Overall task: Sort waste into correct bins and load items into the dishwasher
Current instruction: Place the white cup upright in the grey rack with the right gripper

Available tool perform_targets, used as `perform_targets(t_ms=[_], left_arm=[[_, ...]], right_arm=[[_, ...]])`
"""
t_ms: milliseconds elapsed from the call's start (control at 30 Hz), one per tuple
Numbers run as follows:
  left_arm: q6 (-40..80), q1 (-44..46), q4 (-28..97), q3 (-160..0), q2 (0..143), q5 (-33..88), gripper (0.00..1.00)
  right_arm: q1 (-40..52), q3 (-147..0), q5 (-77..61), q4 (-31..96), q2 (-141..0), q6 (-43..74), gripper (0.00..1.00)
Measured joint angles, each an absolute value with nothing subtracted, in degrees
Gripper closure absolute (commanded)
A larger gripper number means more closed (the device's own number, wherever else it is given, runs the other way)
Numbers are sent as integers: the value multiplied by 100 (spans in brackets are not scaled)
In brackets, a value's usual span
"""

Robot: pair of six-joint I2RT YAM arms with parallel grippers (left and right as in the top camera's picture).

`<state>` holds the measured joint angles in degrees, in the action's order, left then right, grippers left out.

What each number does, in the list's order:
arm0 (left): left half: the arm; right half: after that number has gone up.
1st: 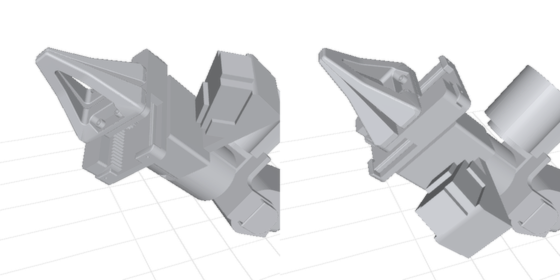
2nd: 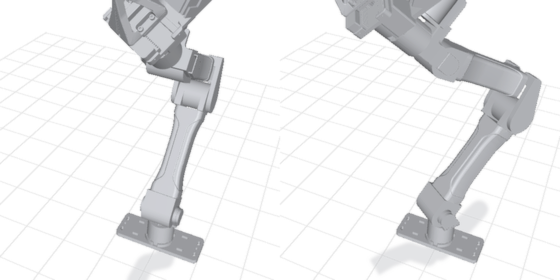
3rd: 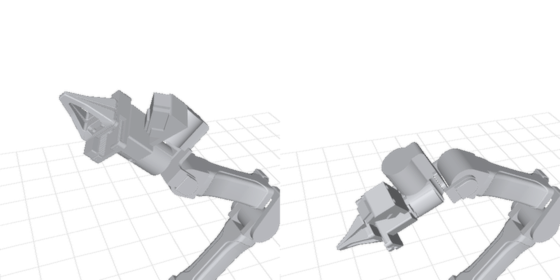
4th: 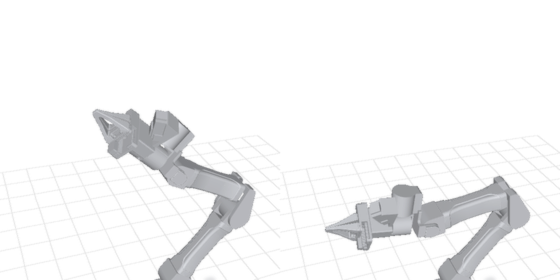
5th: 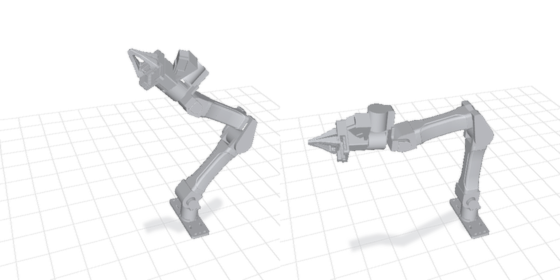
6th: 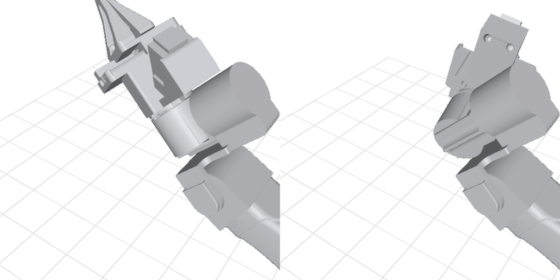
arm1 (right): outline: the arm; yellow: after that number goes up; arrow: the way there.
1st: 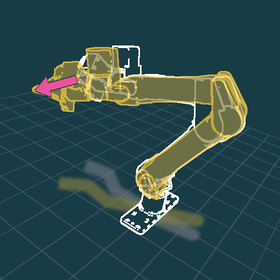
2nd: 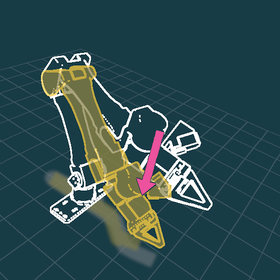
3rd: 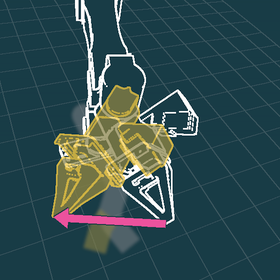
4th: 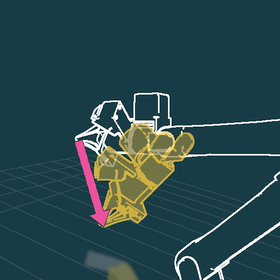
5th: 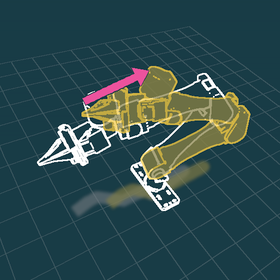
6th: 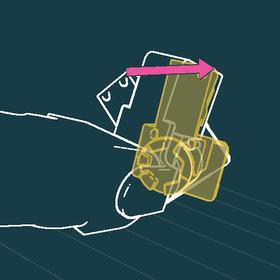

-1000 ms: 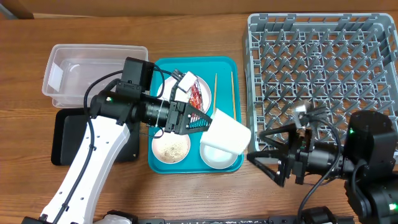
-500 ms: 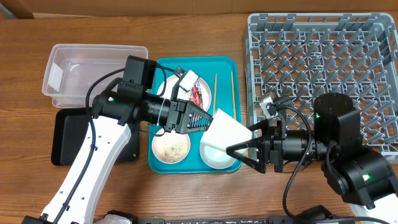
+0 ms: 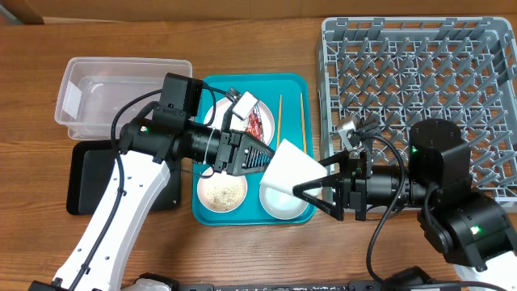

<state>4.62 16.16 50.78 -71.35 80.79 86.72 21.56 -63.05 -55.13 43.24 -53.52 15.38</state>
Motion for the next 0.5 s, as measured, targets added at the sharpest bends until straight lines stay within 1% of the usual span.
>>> perform_targets(t_ms=[33,67,100,200,233,367,500], left_arm=[[432,1616,5072,-7135,8079,8672,48],[449,1614,5081,-7135,8079,8663,25],[440,1614,5085,-7135,8079,8615,0],[427,1590,5188,-7135,8084,7891,0],[438,1559,5321,-7135,8097,7450,0],[659,1568,5892,-7140,8101,5483,0],[816,1566,6128,-7140,8101,4335,0]], right_arm=[[2156,-6302,-5424,4392,-5352,1540,46],[2156,-6302,-5332,4480,-5352,1531,46],[2147,-6302,-5162,4646,-5345,1533,46],[2119,-6361,-4678,5301,-5288,1597,48],[2102,-6392,-4519,5443,-5269,1636,48],[1859,-6744,-3028,6595,-5282,1977,47],[1837,-7074,-1579,7507,-5411,2447,47]])
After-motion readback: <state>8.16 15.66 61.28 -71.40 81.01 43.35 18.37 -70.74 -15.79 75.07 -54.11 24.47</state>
